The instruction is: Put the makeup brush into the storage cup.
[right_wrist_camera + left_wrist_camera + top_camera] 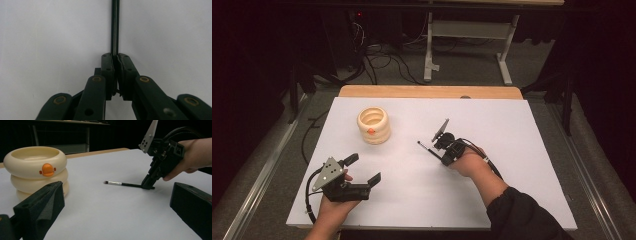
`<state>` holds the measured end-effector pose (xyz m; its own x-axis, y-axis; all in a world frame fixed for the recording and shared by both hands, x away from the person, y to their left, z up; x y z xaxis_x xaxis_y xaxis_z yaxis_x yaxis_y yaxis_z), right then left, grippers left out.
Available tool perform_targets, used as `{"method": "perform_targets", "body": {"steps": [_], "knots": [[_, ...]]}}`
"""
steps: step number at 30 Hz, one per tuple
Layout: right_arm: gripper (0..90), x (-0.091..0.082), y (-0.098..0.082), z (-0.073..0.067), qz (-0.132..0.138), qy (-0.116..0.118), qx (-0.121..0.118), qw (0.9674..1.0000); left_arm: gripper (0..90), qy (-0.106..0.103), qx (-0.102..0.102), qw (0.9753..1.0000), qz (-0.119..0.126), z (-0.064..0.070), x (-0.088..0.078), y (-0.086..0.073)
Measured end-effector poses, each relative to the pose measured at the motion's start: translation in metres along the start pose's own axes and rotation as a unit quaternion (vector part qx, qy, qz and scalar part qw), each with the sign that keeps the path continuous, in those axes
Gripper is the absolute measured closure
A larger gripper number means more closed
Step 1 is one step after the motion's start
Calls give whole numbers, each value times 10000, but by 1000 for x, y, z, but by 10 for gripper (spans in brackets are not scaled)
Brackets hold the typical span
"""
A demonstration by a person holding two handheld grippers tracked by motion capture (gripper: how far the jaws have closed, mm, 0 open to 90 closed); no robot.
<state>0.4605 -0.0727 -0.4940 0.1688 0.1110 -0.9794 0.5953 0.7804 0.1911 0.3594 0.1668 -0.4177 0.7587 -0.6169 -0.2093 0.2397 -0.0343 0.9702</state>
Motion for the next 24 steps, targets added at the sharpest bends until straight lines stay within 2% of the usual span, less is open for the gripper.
{"method": "perform_targets", "body": {"steps": [5,8,11,12,13,17,24], "knots": [[864,0,0,1,-3,-33,-121,9999,1,-1,-16,10000,2,0,-1,0],[864,-1,0,-1,-63,-45,-30,10000,1,2,-20,10000,18,-1,-2,1],[863,-2,0,0,-33,-83,-84,9999,1,5,-34,10000,22,-1,-2,1],[863,-6,-1,0,-32,-120,-27,9999,1,5,-41,10000,22,-1,-2,1],[864,-8,0,2,29,-135,-94,9999,1,6,-41,10000,21,-2,-2,1],[863,-16,-4,5,29,-201,-74,9998,1,6,-11,10000,17,-2,-2,1],[863,-30,-20,14,18,-288,-1,9996,1,0,-7,10000,15,0,-1,1]]}}
Point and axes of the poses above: each handheld gripper's, and its own axes: x roughly forward along the jaws, y roughly out of its top, z roughly to its right, the point moved 10 cm from there along x, roughly forward along the jaws
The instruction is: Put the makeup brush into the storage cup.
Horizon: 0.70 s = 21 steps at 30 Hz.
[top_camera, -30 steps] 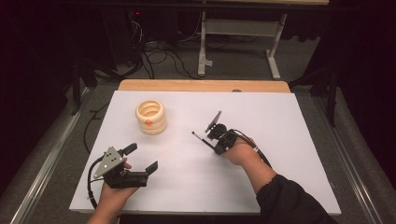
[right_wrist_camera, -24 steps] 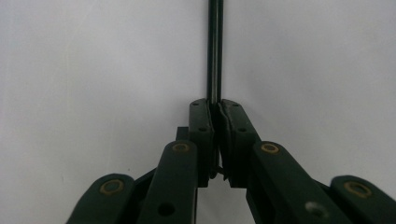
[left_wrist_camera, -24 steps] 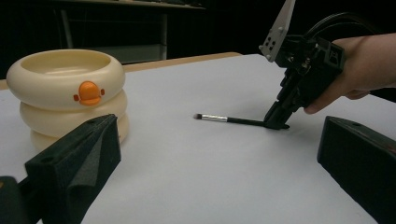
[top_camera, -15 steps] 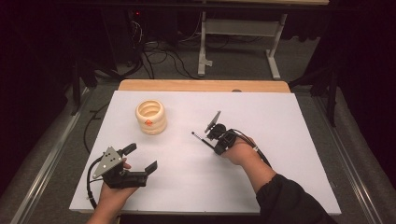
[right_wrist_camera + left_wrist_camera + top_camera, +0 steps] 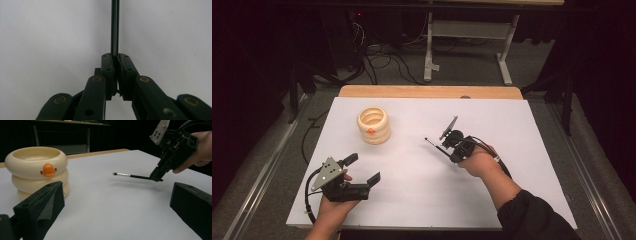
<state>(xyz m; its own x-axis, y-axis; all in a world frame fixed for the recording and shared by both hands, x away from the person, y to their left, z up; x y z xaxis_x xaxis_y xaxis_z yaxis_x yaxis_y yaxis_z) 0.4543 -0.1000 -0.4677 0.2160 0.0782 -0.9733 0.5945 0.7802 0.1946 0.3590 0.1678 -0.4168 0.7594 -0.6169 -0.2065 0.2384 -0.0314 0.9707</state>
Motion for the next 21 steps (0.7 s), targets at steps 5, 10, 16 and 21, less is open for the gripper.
{"method": "perform_targets", "body": {"steps": [5,10,16,21], "knots": [[863,-8,-16,7,-10,-63,122,9999,1,4,1,10000,-6,0,0,0],[863,-17,-34,13,-23,-132,257,9996,1,5,5,10000,-10,1,0,0],[862,-20,-47,17,-11,-133,275,9995,1,8,-6,10000,-10,1,1,-1],[862,-18,-61,17,-53,-119,356,9993,1,10,-4,10000,-13,0,0,-1]]}}
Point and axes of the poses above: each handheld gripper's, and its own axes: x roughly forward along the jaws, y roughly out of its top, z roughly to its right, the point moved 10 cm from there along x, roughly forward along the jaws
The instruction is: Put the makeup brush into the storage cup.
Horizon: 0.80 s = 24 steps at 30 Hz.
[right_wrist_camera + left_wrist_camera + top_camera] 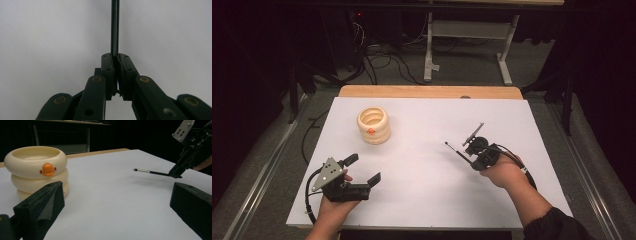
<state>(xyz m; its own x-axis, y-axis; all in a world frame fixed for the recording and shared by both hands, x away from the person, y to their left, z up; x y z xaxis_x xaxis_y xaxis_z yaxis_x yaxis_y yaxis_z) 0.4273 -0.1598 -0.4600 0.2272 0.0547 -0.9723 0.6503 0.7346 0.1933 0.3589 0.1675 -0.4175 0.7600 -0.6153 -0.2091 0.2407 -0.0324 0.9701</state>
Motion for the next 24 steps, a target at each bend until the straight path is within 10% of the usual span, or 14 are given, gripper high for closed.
{"method": "perform_targets", "body": {"steps": [24], "knots": [[863,12,-39,2,301,139,350,9988,1,-1,31,10000,-68,1,3,-3]]}}
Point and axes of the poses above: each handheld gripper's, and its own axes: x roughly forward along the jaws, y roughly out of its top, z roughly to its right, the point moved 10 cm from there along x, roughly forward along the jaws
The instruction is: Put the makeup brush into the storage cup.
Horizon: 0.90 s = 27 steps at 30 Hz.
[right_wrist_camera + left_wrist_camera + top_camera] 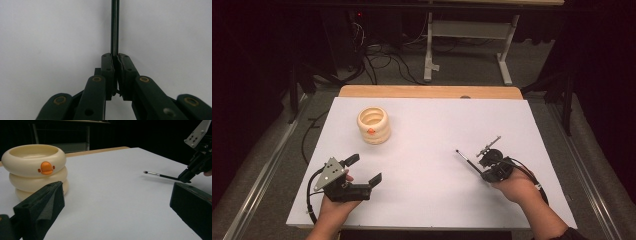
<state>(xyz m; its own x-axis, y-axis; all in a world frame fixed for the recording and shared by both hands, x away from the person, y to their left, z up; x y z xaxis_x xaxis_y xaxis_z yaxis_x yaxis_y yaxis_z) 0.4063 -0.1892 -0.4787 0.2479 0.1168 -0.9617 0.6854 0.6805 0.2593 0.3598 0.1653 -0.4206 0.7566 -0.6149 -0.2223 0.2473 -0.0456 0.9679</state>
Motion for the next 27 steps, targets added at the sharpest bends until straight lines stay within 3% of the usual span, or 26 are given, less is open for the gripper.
{"method": "perform_targets", "body": {"steps": [8,12,27], "knots": [[863,-3,7,-2,487,-12,82,9988,1,16,-8,10000,-6,0,0,0],[863,-6,12,-1,897,-12,151,9959,1,33,-32,10000,-10,-1,0,-1],[862,-7,12,3,1646,-15,427,9854,1,79,-47,9999,-44,-3,1,-4]]}}
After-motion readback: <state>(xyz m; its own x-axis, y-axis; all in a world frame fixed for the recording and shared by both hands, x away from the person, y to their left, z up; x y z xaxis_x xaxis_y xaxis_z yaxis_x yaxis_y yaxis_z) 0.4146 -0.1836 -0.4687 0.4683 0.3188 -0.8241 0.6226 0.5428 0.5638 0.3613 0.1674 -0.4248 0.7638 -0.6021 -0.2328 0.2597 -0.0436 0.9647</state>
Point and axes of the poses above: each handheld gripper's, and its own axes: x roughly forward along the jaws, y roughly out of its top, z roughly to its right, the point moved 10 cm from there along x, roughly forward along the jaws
